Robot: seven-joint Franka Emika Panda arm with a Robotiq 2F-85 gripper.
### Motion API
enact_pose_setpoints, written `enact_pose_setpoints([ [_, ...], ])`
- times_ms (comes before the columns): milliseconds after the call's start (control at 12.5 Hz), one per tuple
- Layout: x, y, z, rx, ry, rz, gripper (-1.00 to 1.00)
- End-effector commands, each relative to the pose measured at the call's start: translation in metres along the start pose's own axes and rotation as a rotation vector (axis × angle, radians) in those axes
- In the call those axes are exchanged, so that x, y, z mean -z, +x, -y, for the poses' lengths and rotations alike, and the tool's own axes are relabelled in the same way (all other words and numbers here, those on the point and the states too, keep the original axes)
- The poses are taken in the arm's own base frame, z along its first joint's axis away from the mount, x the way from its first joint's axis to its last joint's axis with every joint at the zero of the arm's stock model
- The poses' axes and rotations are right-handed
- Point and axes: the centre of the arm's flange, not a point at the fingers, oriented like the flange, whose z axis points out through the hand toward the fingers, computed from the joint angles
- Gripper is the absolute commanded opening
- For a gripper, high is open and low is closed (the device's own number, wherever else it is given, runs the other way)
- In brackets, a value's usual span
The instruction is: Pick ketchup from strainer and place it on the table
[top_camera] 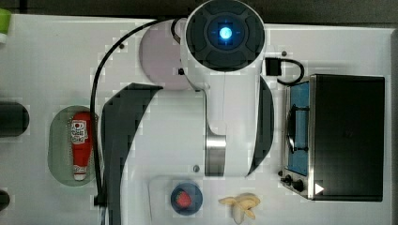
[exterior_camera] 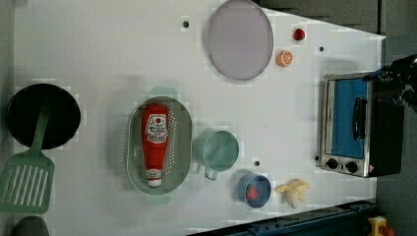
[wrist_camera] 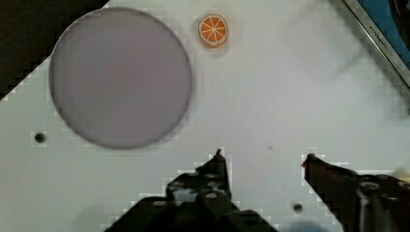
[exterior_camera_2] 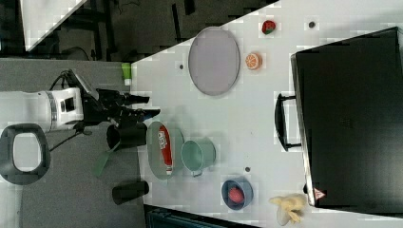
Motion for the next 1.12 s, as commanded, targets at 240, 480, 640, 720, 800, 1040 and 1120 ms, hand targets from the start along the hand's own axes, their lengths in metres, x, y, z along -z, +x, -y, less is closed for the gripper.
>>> enact_pose_setpoints([
  [240, 0.067, -0.084, -0.045, -0.041, -0.012, 0.036, 1.00],
  [480, 0.059, -0.115, -0.009, 0.049, -0.038, 0.033, 1.00],
  [640, 0.050, -0.143, 0.019, 0.123, -0.058, 0.031, 1.00],
  [720, 0.046, -0.157, 0.034, 0.158, -0.064, 0.027, 1.00],
  [800, 0.042, -0.172, 0.049, 0.193, -0.064, 0.018, 1.00],
  [1040, 0.023, -0.218, 0.093, 0.305, -0.050, -0.005, 1.00],
  [1120, 0.013, -0.235, 0.107, 0.347, -0.045, -0.008, 1.00],
])
